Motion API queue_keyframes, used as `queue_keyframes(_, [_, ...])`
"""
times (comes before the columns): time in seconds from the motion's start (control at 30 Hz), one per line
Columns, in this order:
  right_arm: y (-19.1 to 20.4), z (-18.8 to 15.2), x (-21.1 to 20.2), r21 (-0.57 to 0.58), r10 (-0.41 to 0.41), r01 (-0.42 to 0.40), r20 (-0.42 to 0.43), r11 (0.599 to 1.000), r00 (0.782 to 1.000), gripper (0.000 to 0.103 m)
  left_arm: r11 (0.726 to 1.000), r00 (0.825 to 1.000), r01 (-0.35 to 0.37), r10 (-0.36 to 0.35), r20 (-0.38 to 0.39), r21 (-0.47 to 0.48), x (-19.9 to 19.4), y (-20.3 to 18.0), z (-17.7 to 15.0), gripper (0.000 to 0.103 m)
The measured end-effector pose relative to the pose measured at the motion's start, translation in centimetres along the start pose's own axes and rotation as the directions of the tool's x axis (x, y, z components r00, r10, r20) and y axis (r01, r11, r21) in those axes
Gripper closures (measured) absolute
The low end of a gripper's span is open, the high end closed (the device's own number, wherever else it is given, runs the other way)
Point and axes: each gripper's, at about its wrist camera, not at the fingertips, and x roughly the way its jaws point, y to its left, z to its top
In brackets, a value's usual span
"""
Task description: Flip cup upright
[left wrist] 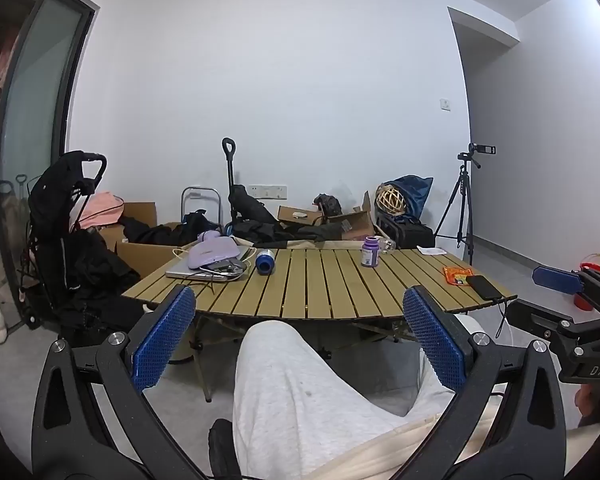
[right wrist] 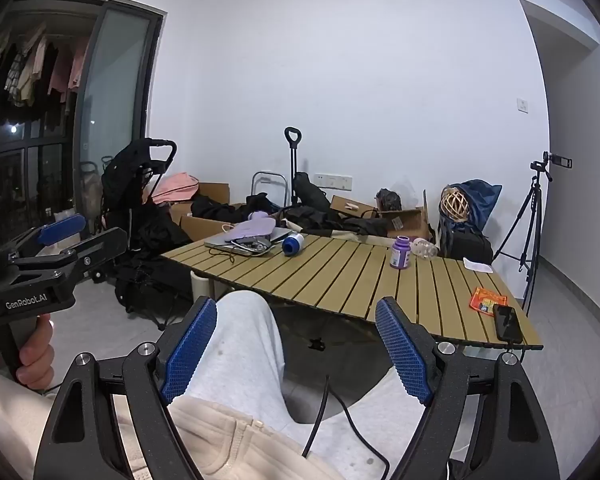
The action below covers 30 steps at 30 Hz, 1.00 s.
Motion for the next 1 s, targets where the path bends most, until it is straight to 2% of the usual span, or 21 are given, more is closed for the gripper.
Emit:
queue_keyframes(0.07, [0.1,0.1,0.0,0.004,0.004,-0.004,-0.023,1.0,1.0,0.017,1.0,1.0,0.0,0.0,0.004,0.002,-0.3,0.0,0.1,0.0])
queue_keyframes(0.1, [0.1,0.1,0.0,0.002,0.003,-0.003,-0.02,1.0,1.0,0.017,1.0,1.0,-0.003,0.003,-0.02,0.004,0.2,0.0,0.0,0.0])
queue_keyframes(0.37, [-1.0,0.0,0.9,0.009,0.004,-0.003,-0.016,1.0,1.0,0.017,1.0,1.0,-0.002,0.002,-0.018,0.003,0.2,0.1,0.0,0.0])
queue_keyframes(0.43, [0.1,0.1,0.3,-0.011,0.001,-0.001,-0.011,1.0,1.0,0.017,1.0,1.0,-0.003,0.003,-0.016,0.006,0.2,0.3,0.0,0.0])
queue_keyframes(1.0, [0.2,0.1,0.0,-0.007,0.001,-0.001,-0.012,1.0,1.0,0.017,1.0,1.0,-0.005,0.005,-0.019,0.009,0.4,0.3,-0.1,0.0])
